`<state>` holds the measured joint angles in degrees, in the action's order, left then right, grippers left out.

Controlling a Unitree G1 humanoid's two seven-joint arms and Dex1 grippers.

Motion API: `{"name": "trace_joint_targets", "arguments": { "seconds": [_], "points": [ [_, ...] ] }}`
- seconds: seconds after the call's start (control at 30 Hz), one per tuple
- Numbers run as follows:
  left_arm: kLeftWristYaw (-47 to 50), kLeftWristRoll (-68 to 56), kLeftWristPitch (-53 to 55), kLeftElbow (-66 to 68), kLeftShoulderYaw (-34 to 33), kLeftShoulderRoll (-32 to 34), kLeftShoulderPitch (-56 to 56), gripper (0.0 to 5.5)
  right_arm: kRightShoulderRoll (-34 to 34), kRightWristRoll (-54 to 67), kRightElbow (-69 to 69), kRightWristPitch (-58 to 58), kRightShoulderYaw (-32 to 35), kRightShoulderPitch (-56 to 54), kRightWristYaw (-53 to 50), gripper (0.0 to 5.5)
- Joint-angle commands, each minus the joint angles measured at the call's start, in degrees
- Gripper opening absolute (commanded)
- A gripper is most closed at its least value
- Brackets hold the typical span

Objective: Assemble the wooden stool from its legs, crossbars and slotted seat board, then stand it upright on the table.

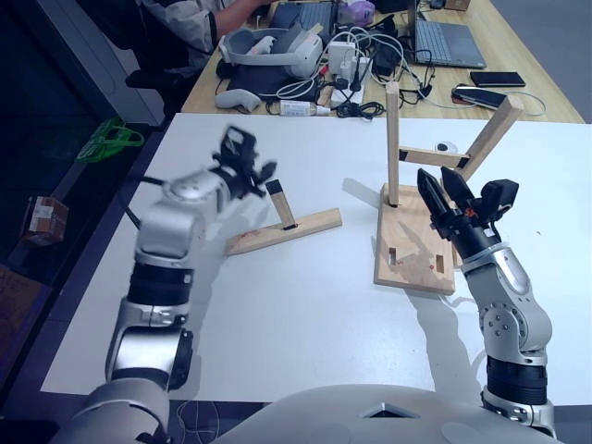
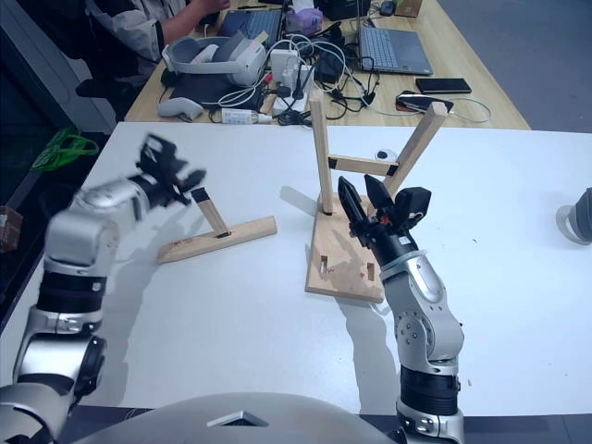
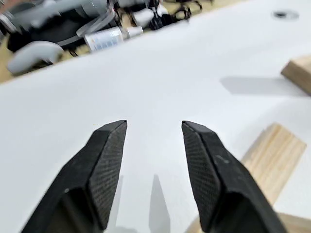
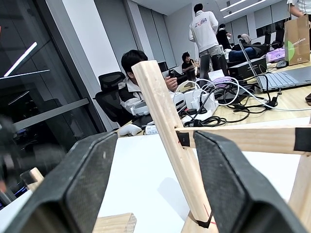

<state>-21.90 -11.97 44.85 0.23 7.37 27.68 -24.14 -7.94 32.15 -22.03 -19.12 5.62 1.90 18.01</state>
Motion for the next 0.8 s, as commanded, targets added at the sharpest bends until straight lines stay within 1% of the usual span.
{"name": "trace_joint_targets", "arguments": {
  "seconds": [0.03, 0.07, 0.13, 0.23, 0.33, 0.4, 0.47, 0.53, 0.57, 0.63, 0.67, 0.7, 0.8],
  "points": [
    [-9.6, -6.2, 4.1, -15.3, 2.7, 3.4, 3.7, 2.09, -0.9, -0.1, -0.4, -0.3, 0.5, 0.1, 0.1, 2.88],
    [-13.7, -10.2, 5.9, -22.4, 2.4, 5.6, 5.3, 2.09, -1.1, -0.1, -0.5, -0.3, 0.8, 0.3, 0.2, 2.88],
    [-18.6, -14.1, 7.9, -30.6, 2.0, 9.5, 6.6, 2.09, -1.3, -0.1, -0.5, -0.4, 0.8, 0.4, 0.3, 2.88],
    [-22.1, -16.2, 8.7, -34.2, 1.8, 12.8, 6.1, 2.09, -1.4, -0.2, -0.6, -0.3, 0.6, 0.7, 0.2, 2.88],
    [-22.8, -15.1, 7.7, -33.8, 2.8, 14.7, 6.2, 2.09, -1.6, -0.3, -0.3, -0.2, 0.4, 0.6, 0.4, 2.88],
    [-18.4, -12.2, 8.7, -28.6, 2.5, 12.4, 2.0, 2.09, -1.7, -0.3, -0.2, -0.2, 0.3, 0.6, 0.3, 2.88],
    [-12.2, -8.6, 10.7, -19.7, 2.2, 8.5, -4.8, 2.09, -1.7, -0.5, -0.1, -0.1, 0.2, 0.6, 0.3, 2.88],
    [-8.9, -5.5, 10.7, -9.5, 3.2, 5.1, -11.6, 2.09, -1.7, -0.7, 0.3, -0.1, 0.0, 0.3, 0.2, 2.88],
    [-8.8, -4.9, 10.7, -3.9, 3.4, 3.5, -14.8, 2.27, -1.6, -1.0, 0.6, -0.1, -0.1, 0.0, 0.1, 2.88],
    [-11.3, -4.7, 11.1, 2.9, 4.6, 2.8, -18.5, 2.58, -1.4, -1.3, 1.0, -0.1, -0.3, -0.6, -0.1, 2.88],
    [-13.2, -4.2, 11.6, 6.2, 6.1, 2.9, -20.6, 2.65, -1.4, -1.3, 1.3, -0.1, 0.0, -0.6, -0.3, 2.88],
    [-15.2, -3.8, 12.0, 9.3, 7.4, 3.1, -22.7, 2.91, -1.2, -1.4, 1.5, 0.0, 0.2, -0.5, -0.6, 2.88],
    [-21.5, -3.5, 12.7, 18.4, 10.2, 2.1, -29.1, 2.91, -0.5, -1.8, 2.0, -0.7, 0.3, -0.7, -2.2, 2.88]
  ]
}}
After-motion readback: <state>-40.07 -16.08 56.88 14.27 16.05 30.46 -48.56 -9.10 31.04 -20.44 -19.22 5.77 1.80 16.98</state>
